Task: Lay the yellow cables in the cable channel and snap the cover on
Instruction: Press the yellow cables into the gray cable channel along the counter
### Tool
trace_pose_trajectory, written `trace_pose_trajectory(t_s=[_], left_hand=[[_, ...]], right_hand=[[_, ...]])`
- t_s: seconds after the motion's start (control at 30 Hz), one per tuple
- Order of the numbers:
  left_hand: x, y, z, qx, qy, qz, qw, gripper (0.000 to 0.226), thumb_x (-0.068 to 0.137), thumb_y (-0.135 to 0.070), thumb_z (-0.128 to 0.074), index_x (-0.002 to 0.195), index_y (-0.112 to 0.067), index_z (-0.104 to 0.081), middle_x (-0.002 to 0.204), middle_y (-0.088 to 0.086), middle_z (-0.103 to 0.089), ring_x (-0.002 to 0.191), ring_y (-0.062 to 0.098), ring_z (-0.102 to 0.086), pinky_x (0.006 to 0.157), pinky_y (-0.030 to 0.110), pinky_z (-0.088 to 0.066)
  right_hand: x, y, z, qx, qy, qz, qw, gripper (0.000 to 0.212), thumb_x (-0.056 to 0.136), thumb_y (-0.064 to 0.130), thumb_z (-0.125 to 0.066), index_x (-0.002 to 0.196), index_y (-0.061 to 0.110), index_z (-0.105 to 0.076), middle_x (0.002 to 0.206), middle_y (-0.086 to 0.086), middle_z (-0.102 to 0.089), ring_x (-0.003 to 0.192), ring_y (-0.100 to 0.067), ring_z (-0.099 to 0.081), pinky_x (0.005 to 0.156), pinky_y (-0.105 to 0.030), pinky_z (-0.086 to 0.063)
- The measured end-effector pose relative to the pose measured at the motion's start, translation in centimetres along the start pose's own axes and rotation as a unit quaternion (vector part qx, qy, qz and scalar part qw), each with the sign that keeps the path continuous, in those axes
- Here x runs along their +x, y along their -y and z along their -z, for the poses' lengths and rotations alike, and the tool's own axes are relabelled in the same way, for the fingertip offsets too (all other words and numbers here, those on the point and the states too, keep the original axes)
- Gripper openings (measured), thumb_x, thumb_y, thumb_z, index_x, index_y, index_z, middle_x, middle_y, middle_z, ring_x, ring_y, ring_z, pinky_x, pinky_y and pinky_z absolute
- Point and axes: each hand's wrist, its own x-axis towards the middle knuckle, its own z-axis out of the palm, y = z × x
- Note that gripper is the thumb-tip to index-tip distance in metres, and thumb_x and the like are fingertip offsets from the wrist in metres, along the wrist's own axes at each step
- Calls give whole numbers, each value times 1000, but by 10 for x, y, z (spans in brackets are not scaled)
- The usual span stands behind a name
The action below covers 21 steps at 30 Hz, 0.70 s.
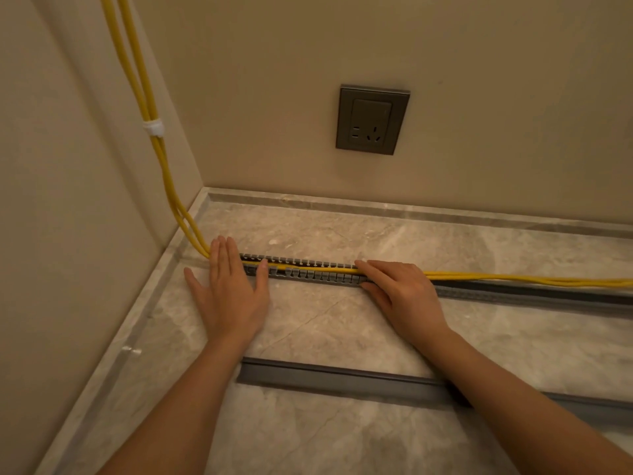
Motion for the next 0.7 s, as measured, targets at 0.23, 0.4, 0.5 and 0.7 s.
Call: trace_pose_trajectory(t_s=[0.23,0.4,0.5,0.7], left_hand=[[-3,-4,5,-5,15,-35,999,66,93,-55,-18,149,-21,-16,157,6,-11,145,18,-1,111,59,4],[-6,-15,11,29,10,-175,984,59,95,-49,-23,145,-19,-30,157,8,-13,145,29,-1,109,59,7],[-10,-39,10,-2,78,-279,957,60,97,-47,-25,149,-19,-17,158,4,-4,145,21,6,113,50,7],[-32,-110,7,-128,193,-312,921,61,99,-41,-29,150,-17,-7,158,2,3,144,16,10,114,41,8]], right_hand=[[2,1,1,-6,-19,32,999,25,78,14,-74,103,10,-73,104,-10,-72,85,-26,-70,72,-36,-55],[1,3,4,-3,8,22,1000,29,82,19,-70,110,12,-70,113,-9,-69,99,-25,-68,79,-38,-56],[1,6,8,26,42,-28,998,44,87,28,-59,128,13,-57,129,-8,-59,107,-23,-63,88,-35,-52],[2,17,9,257,-28,-223,940,48,92,22,-43,140,21,-39,142,0,-46,130,-9,-44,107,-31,-38]])
